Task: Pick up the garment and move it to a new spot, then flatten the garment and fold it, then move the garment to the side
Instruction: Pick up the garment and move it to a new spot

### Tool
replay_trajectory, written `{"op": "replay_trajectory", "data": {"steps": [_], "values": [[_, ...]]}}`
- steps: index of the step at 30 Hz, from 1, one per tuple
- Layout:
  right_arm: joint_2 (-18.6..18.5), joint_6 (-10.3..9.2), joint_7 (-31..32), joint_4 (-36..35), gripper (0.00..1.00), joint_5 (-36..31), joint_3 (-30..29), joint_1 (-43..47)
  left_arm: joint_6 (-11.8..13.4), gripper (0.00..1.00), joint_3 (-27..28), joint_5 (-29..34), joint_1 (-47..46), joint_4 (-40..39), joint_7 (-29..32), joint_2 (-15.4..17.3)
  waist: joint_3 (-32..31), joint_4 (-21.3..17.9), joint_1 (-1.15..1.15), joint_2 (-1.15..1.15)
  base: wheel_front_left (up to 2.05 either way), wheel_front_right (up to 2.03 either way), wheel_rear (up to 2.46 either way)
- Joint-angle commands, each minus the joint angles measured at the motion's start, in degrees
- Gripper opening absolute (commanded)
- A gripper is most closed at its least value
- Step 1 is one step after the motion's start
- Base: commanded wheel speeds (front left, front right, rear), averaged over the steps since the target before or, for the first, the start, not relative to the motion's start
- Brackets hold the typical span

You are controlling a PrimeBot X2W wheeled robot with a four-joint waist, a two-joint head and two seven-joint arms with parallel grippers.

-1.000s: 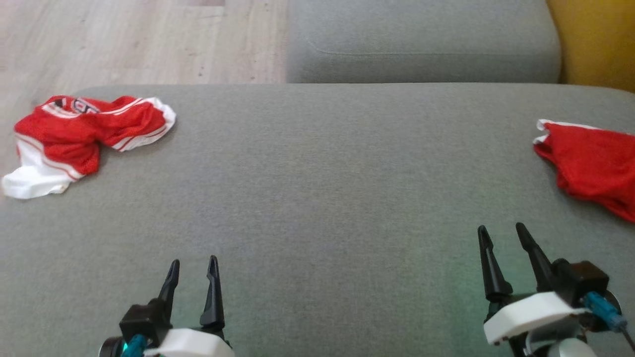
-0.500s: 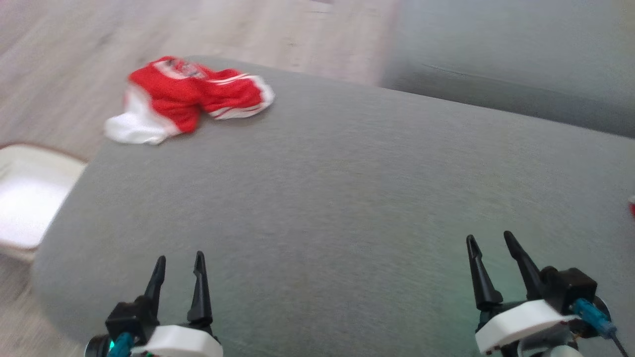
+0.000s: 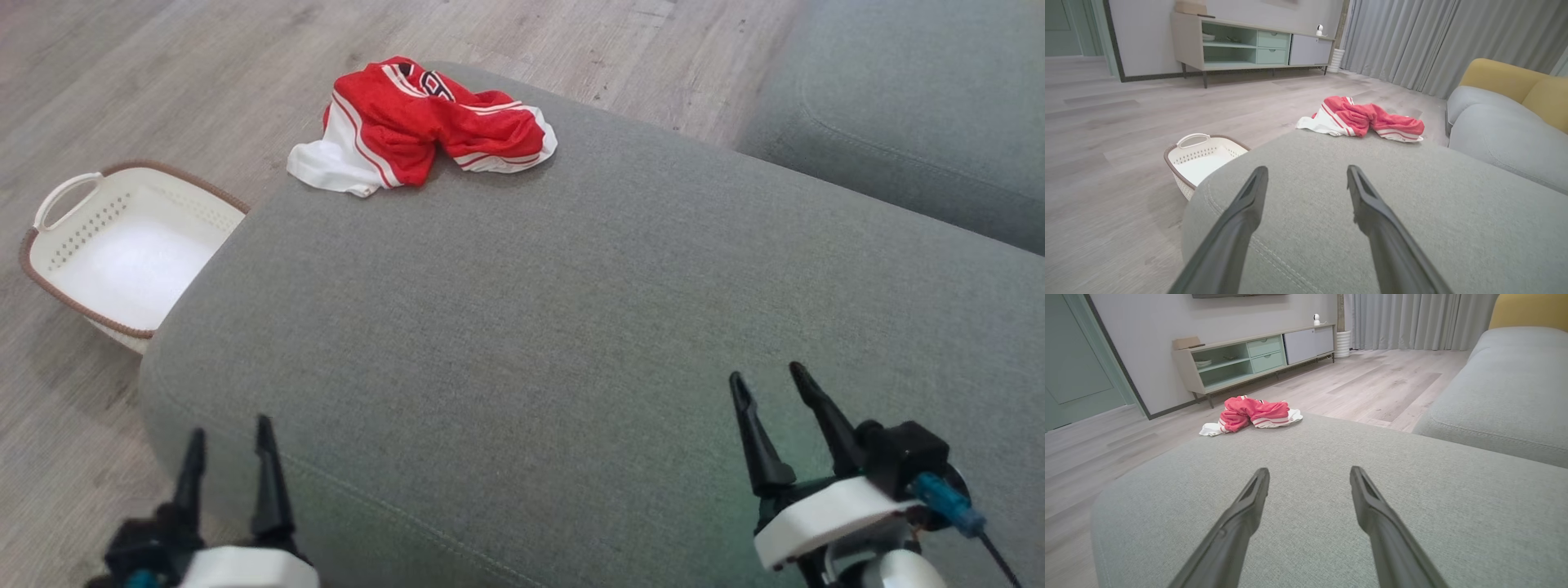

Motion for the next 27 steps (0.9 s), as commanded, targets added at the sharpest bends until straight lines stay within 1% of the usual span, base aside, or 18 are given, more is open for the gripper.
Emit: {"op": "replay_trajectory", "data": {"steps": [1, 4, 6, 8, 11, 15, 17, 20, 21, 25, 27], "values": [[-0.3, -0.04, -0.3, -2.4, 1.00, -0.1, 0.9, -2.7, 0.3, 1.00, 2.9, -0.5, -2.2, -2.2, -0.8, 1.8, 0.2, -0.1, 0.00, 0.00, 0.00, 0.00, 0.00], [-0.3, -0.04, -0.3, -3.9, 1.00, -1.0, -1.0, -2.9, 0.6, 1.00, 5.0, -0.6, -3.7, -4.6, -0.1, 4.1, 1.4, -0.2, 0.00, 0.00, 0.00, 0.00, 0.00], [-0.3, -0.04, 0.5, -5.5, 1.00, -2.3, -2.1, -3.8, 0.9, 1.00, 6.9, -0.7, -5.6, -6.2, 0.7, 6.2, 3.3, -1.3, 0.00, 0.00, 0.00, 0.00, 0.00], [-0.3, -0.04, 1.5, -7.4, 1.00, -3.9, -3.0, -5.1, 0.7, 1.00, 8.9, -0.6, -8.5, -7.6, 1.5, 8.6, 5.7, -2.6, 0.00, 0.00, 0.00, 0.00, 0.00], [-0.3, -0.04, 3.4, -10.4, 1.00, -6.4, -4.2, -7.5, -0.3, 1.00, 11.2, -0.7, -14.8, -8.5, 3.3, 12.1, 9.3, -4.6, 0.00, 0.00, 0.00, 0.00, 0.00], [-0.3, -0.04, 6.0, -14.5, 1.00, -9.1, -4.9, -11.3, -2.7, 1.00, 13.0, -0.9, -25.4, -7.3, 5.9, 16.2, 14.4, -7.8, 0.00, 0.00, 0.00, 0.00, 0.00], [-0.3, -0.04, 7.1, -15.9, 1.00, -9.9, -5.0, -13.3, -4.4, 1.00, 13.9, -2.1, -31.2, -5.7, 6.2, 16.7, 16.5, -9.7, 0.00, 0.00, 0.00, 0.00, 0.00], [-0.3, -0.04, 8.4, -17.6, 1.00, -12.0, -4.9, -15.6, -6.4, 1.00, 14.1, -3.1, -38.8, -0.9, 7.4, 17.7, 19.0, -12.5, 0.00, 0.00, 0.00, 0.00, 0.00], [-0.3, -0.04, 8.4, -17.6, 1.00, -12.0, -4.9, -15.6, -6.4, 1.00, 14.1, -3.1, -38.8, -0.9, 7.4, 17.7, 19.0, -12.5, 0.00, 0.00, 0.00, 0.00, 0.00], [-0.3, -0.04, 10.0, -20.3, 1.00, -13.1, -4.0, -17.6, -9.3, 1.00, 13.0, -3.2, -46.8, 7.6, 8.4, 18.4, 22.0, -15.9, 0.00, 0.00, 0.00, 0.00, 0.00], [-0.3, -0.04, 11.2, -22.1, 1.00, -14.6, -4.2, -18.3, -10.5, 1.00, 12.3, -3.5, -49.8, 12.4, 9.2, 18.1, 23.6, -17.2, 0.00, 0.00, 0.00, 0.00, 0.00]]}}
